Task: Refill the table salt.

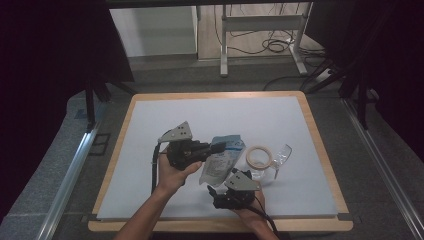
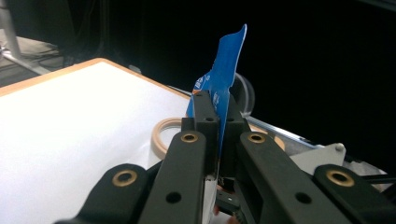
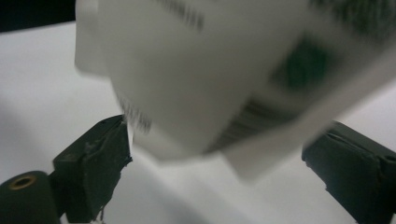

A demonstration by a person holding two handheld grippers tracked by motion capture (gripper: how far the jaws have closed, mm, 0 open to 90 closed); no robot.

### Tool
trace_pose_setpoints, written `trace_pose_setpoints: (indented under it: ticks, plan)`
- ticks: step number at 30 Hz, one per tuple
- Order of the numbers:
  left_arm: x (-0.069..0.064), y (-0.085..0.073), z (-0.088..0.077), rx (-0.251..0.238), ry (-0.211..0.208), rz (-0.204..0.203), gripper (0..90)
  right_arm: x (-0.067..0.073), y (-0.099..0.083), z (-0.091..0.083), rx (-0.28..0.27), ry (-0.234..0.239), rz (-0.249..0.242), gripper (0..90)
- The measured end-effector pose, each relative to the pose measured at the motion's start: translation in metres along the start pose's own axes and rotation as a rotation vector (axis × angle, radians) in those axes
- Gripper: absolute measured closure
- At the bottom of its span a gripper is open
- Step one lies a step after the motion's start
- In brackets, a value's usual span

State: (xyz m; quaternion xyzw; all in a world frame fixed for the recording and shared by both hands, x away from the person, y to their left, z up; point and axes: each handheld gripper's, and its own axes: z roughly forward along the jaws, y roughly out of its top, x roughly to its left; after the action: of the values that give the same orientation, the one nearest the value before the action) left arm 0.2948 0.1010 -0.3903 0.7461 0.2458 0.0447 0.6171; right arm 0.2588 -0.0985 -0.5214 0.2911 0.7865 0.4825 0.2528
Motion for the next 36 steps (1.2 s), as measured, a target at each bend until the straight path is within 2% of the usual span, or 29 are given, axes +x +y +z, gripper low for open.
trace_pose_setpoints:
  ticks: [1,4,8,14,15,19,22,25,28,36]
  plan:
    - [-0.002,0.000,0.000,-0.006,-0.007,-0.003,90.0,0.000,0.002,0.000,-0.011,0.001,-0.004,7.6]
    - [-0.004,0.001,0.001,-0.008,-0.015,0.000,90.0,-0.003,0.006,-0.001,-0.044,0.046,-0.009,7.7]
    - [-0.006,0.001,0.004,-0.002,-0.019,0.003,90.0,-0.006,0.006,-0.001,-0.057,0.073,0.023,13.1]
    - [-0.008,-0.001,0.012,0.003,-0.031,-0.005,90.0,-0.010,0.004,0.003,-0.054,0.069,0.056,13.5]
    - [-0.008,-0.001,0.013,0.004,-0.032,-0.005,90.0,-0.010,0.003,0.003,-0.058,0.053,0.058,15.6]
    - [-0.009,0.000,0.017,0.007,-0.018,-0.002,90.0,-0.010,0.003,0.004,-0.066,0.036,0.065,17.5]
    - [-0.010,0.000,0.023,0.018,-0.002,0.005,90.0,-0.007,0.002,0.006,-0.059,0.044,0.102,18.4]
    - [-0.009,0.001,0.026,0.021,0.011,0.002,90.0,-0.004,0.001,0.008,-0.055,0.044,0.113,18.4]
    - [-0.005,0.001,0.030,0.026,0.012,-0.007,90.0,-0.002,0.000,0.008,-0.044,0.052,0.113,18.4]
    - [0.004,0.003,0.045,0.065,0.001,-0.027,90.0,-0.005,-0.003,0.010,-0.016,0.073,0.156,19.2]
